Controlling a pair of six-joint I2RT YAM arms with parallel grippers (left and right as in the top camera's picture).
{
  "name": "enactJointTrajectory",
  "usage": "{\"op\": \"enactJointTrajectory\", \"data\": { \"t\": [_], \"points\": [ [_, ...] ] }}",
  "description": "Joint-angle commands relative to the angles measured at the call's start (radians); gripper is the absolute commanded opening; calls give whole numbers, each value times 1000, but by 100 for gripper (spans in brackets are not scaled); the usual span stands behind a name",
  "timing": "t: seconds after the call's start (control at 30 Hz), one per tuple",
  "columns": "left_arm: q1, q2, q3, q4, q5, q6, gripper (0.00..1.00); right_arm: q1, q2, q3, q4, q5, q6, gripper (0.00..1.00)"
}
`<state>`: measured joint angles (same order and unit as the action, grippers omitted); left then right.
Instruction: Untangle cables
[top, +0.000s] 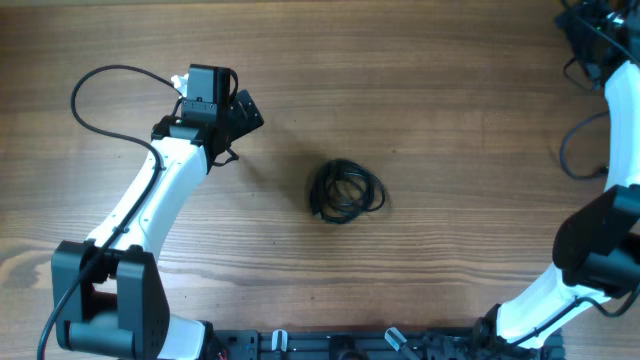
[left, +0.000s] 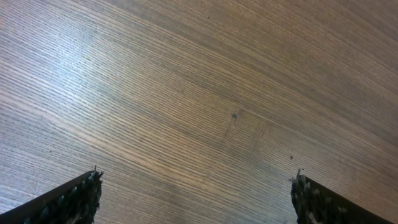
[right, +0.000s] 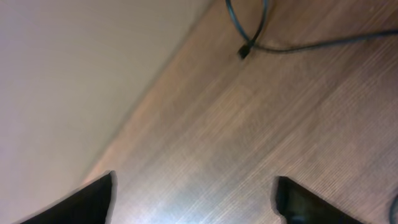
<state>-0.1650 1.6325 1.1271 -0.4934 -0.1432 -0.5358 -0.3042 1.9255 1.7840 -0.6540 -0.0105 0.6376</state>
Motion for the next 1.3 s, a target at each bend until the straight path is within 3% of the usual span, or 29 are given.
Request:
{"op": "enactJointTrajectory", "data": {
  "t": [0.0, 0.13, 0.23, 0.47, 0.5, 0.57, 0.6, 0.63, 0.73, 0.8, 0.9, 1.0, 1.07, 1.1, 1.13, 1.17, 1.2, 1.23, 1.27],
  "points": [
    [3, 6, 5, 2, 5, -2, 100, -6, 20, 7, -73, 66, -103, 92],
    [3, 6, 5, 2, 5, -2, 100, -72, 20, 7, -179, 227, -144, 97],
    [3, 6, 5, 2, 5, -2, 100, -146, 25, 7, -241, 213, -300, 99],
    [3, 6, 5, 2, 5, -2, 100, -176, 160, 7, -251, 36, -375, 96],
    [3, 6, 5, 2, 5, -3, 100, -176, 194, 7, -248, 39, -375, 93],
    [3, 6, 5, 2, 5, -2, 100, -180, 244, 7, -244, 39, -373, 75],
    [3, 6, 5, 2, 5, -2, 100, -180, 260, 7, -240, 39, -372, 71],
    [3, 6, 5, 2, 5, -2, 100, -177, 277, 7, -229, 35, -365, 58],
    [3, 6, 5, 2, 5, -2, 100, -175, 284, 7, -200, 20, -266, 39],
    [3, 6, 5, 2, 5, -2, 100, -175, 284, 7, -145, -136, -234, 4],
    [3, 6, 5, 6, 5, -2, 100, -166, 282, 21, -17, -541, -21, 4],
    [3, 6, 5, 6, 5, -2, 100, -125, 249, 29, 202, -708, 230, 5],
    [3, 6, 5, 6, 5, -2, 100, -77, 220, 38, 454, -761, 400, 4],
    [3, 6, 5, 6, 5, -2, 100, -62, 219, 38, 572, -797, 473, 11],
    [3, 6, 5, 6, 5, -2, 100, -37, 219, 38, 701, -826, 550, 45],
    [3, 6, 5, 6, 5, -2, 100, -21, 219, 38, 703, -818, 541, 71],
    [3, 6, 5, 6, 5, -2, 100, -14, 219, 37, 682, -814, 511, 90],
    [3, 6, 5, 6, 5, -2, 100, -11, 219, 37, 595, -774, 417, 100],
    [3, 6, 5, 6, 5, -2, 100, -11, 219, 37, 532, -739, 342, 100]
  ]
}}
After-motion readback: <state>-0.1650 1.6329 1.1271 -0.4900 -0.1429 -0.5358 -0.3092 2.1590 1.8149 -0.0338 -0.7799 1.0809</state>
